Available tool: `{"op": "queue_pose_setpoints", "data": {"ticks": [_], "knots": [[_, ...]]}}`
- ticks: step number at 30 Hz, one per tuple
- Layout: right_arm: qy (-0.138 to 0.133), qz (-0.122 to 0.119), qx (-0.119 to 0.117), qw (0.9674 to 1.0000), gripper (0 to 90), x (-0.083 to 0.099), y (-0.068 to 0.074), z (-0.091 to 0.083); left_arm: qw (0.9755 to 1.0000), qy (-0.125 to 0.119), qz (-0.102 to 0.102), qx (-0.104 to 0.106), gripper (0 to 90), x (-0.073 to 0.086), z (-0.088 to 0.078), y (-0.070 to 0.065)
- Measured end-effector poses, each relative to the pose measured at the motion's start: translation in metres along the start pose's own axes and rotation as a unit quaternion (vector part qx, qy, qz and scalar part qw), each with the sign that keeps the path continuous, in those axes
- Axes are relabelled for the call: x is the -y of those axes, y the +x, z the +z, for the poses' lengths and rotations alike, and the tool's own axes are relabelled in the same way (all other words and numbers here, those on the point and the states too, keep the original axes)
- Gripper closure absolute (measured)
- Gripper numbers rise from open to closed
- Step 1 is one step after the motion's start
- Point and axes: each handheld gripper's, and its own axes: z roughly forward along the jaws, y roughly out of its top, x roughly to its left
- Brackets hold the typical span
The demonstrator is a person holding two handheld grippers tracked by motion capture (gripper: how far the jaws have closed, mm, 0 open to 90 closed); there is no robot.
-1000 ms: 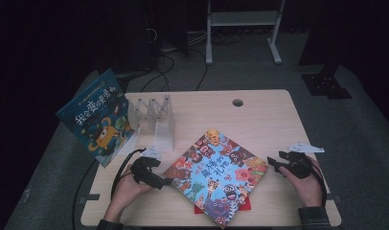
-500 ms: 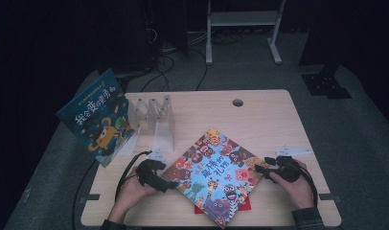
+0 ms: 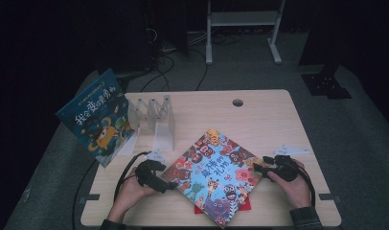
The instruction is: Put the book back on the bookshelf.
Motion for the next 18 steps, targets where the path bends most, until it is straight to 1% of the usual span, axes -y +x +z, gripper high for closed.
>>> {"op": "queue_pose_setpoints", "data": {"ticks": [3,10,11,12,13,14,15,16,18], "knots": [[0.0,-0.005,0.005,1.0,41.1,-0.002,0.002,0.002,1.0,0.006,0.003,0.004,5.7,0.001,0.001,-0.001],[0.0,-0.006,0.007,1.0,41.3,-0.002,0.004,0.003,1.0,0.005,-0.004,0.005,5.6,0.005,0.0,0.001],[0.0,-0.006,0.001,1.0,41.7,-0.002,0.004,0.003,1.0,0.004,-0.005,0.005,5.7,0.005,-0.001,0.001],[0.002,-0.013,-0.008,0.9999,42.3,-0.003,0.009,0.005,1.0,0.004,-0.005,0.005,5.7,0.005,-0.001,0.001],[0.002,-0.013,-0.008,0.9999,42.3,-0.003,0.009,0.005,1.0,0.003,-0.005,0.003,5.7,0.005,-0.002,0.001],[0.003,-0.02,-0.011,0.9997,42.7,-0.004,0.015,0.006,0.9999,0.005,-0.011,0.002,4.2,0.006,-0.003,0.003],[0.003,-0.02,-0.011,0.9997,42.7,-0.004,0.015,0.006,0.9999,0.005,-0.011,0.002,4.2,0.006,-0.003,0.003],[0.003,-0.023,-0.016,0.9996,42.9,-0.004,0.018,0.008,0.9999,0.005,-0.009,0.0,4.2,0.008,-0.006,0.005],[0.003,-0.025,-0.02,0.9995,43.0,-0.005,0.021,0.009,0.9999,0.001,-0.016,0.001,4.1,0.011,-0.009,0.007]]}}
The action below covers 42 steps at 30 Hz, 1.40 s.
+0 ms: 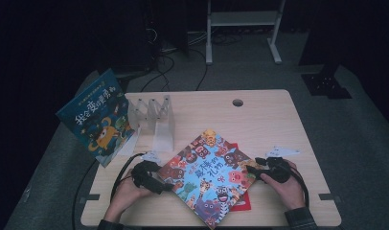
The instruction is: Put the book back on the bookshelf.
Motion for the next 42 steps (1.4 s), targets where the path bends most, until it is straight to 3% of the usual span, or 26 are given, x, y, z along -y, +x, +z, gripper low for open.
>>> {"op": "queue_pose_setpoints", "data": {"ticks": [4,12,13,20,21,27,30,38,42], "knots": [[0.0,-0.006,-0.009,0.9999,43.0,-0.003,0.005,0.005,0.9999,0.008,-0.01,0.005,4.4,0.005,-0.004,-0.001],[0.002,-0.018,-0.01,0.9998,43.9,-0.01,0.005,0.012,0.9998,0.02,-0.008,0.0,4.6,0.011,-0.006,-0.009],[-0.001,-0.029,0.002,0.9996,45.5,-0.011,0.006,0.008,0.9998,0.017,-0.01,0.006,4.8,0.011,-0.006,-0.007],[-0.008,-0.027,0.005,0.9996,62.6,0.0,0.01,-0.017,0.9998,-0.002,-0.016,0.01,4.9,0.005,-0.008,0.004],[0.001,-0.027,-0.002,0.9996,67.3,0.007,0.014,-0.023,0.9998,-0.005,-0.019,0.011,4.9,0.001,-0.009,0.007],[0.019,-0.032,-0.029,0.9989,73.9,0.023,0.027,-0.027,0.9997,-0.004,-0.018,0.014,4.8,-0.007,-0.004,0.014],[0.029,-0.042,-0.036,0.998,75.1,0.026,0.035,-0.023,0.9996,-0.001,-0.018,0.021,4.8,-0.01,0.003,0.017],[0.023,-0.043,-0.033,0.9982,76.1,0.016,0.029,-0.014,0.9987,0.003,-0.022,0.045,4.8,-0.01,0.009,0.016],[0.025,-0.051,-0.024,0.9981,76.0,0.01,0.027,-0.008,0.9967,0.002,-0.033,0.075,4.8,-0.006,0.014,0.015]]}}
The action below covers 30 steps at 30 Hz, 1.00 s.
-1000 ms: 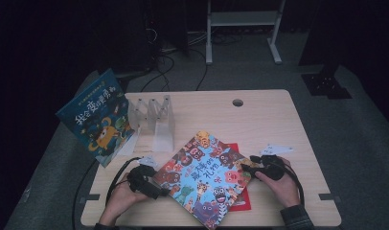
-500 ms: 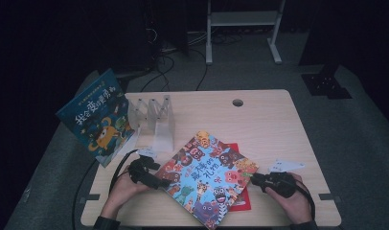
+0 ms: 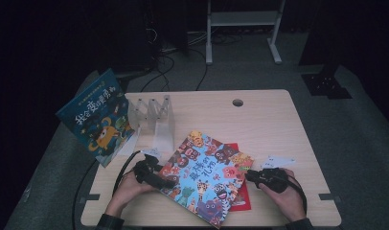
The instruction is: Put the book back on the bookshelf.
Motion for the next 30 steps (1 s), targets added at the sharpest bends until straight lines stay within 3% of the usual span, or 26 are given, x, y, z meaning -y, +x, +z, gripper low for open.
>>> {"op": "queue_pose_setpoints", "data": {"ticks": [4,12,14,17,30], "knots": [[0.002,-0.003,0.003,1.0,75.5,-0.002,0.0,0.001,1.0,0.0,-0.003,0.0,4.4,0.0,0.001,-0.001],[0.021,-0.028,-0.036,0.9987,81.2,0.005,0.021,-0.003,1.0,0.0,-0.007,0.002,5.2,0.0,0.001,-0.001],[0.022,-0.035,-0.056,0.9976,84.6,0.006,0.03,-0.004,1.0,0.0,-0.006,0.002,5.2,0.0,0.001,-0.001],[0.021,-0.039,-0.058,0.9973,86.2,0.006,0.035,-0.004,1.0,0.0,-0.008,0.001,5.5,-0.001,0.001,-0.001],[0.007,-0.031,-0.064,0.9974,86.0,0.004,0.033,0.004,0.9998,-0.002,-0.02,-0.008,6.9,-0.011,-0.01,0.003]]}}
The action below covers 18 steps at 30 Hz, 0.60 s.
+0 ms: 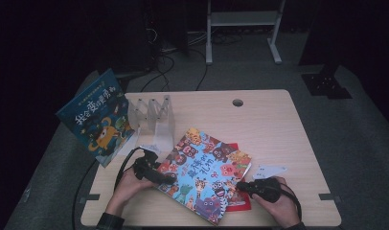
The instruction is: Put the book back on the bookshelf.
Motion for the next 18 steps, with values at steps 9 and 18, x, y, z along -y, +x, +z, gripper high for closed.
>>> {"op": "queue_pose_setpoints", "data": {"ticks": [9,18], "knots": [[-0.003,0.001,0.002,1.0,86.0,-0.002,-0.001,0.003,0.9989,-0.043,0.015,0.001,8.9,-0.015,-0.022,-0.007],[-0.001,0.002,0.001,1.0,86.0,-0.005,-0.001,0.007,0.9962,-0.077,0.041,0.003,13.0,-0.037,-0.042,-0.017]]}}
